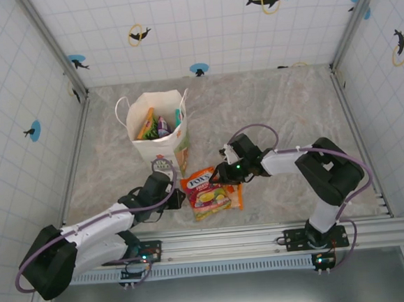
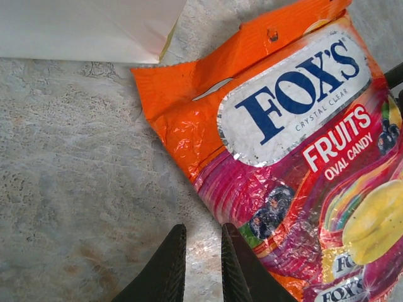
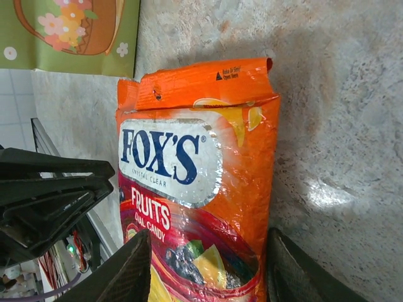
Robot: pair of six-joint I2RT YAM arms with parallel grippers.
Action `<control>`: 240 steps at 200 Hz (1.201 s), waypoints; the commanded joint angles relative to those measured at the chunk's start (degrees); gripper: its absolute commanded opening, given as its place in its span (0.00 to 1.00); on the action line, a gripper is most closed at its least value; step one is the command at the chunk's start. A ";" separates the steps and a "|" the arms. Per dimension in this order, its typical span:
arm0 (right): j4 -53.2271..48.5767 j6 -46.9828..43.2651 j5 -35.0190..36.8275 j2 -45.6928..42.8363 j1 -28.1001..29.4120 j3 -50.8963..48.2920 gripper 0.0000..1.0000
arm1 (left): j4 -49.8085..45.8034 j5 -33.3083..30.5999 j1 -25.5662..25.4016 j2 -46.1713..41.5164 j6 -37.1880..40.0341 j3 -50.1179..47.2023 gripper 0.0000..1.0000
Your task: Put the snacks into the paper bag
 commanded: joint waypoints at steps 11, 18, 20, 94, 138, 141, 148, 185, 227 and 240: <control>1.74 0.15 -1.04 1.48 -0.38 -0.19 0.50 | 1.52 -0.38 -0.61 2.42 2.33 0.91 0.20; 1.64 0.16 -1.03 1.60 -0.32 -0.22 0.50 | 1.71 -0.37 -0.62 2.76 2.37 0.93 0.20; 1.63 0.09 -1.03 1.67 -0.37 -0.26 0.50 | 1.83 -0.41 -0.66 2.87 2.32 0.96 0.20; 5.04 1.45 -2.77 2.15 -0.36 -1.05 0.47 | 4.07 -0.62 -1.11 5.48 2.61 1.81 0.20; 9.46 3.91 -5.15 1.61 -0.50 -2.02 0.45 | 6.54 -0.19 -1.18 7.86 2.23 2.63 0.20; 9.66 4.01 -5.24 1.65 -0.60 -2.07 0.45 | 6.55 -0.26 -1.24 7.93 2.30 2.78 0.20; 10.24 4.38 -5.37 1.59 -0.64 -2.23 0.45 | 6.78 -0.39 -1.29 8.19 2.41 3.16 0.20; 14.36 6.78 -6.48 1.87 -0.51 -3.41 0.41 | 6.54 -0.72 -1.35 9.24 3.01 4.27 0.20; 14.22 6.83 -6.29 1.70 -0.65 -3.42 0.32 | 6.73 -0.94 -1.44 9.57 3.18 4.97 0.20; 13.92 6.67 -6.05 1.48 -0.72 -3.39 0.28 | 6.55 -1.01 -1.46 9.48 3.24 5.24 0.20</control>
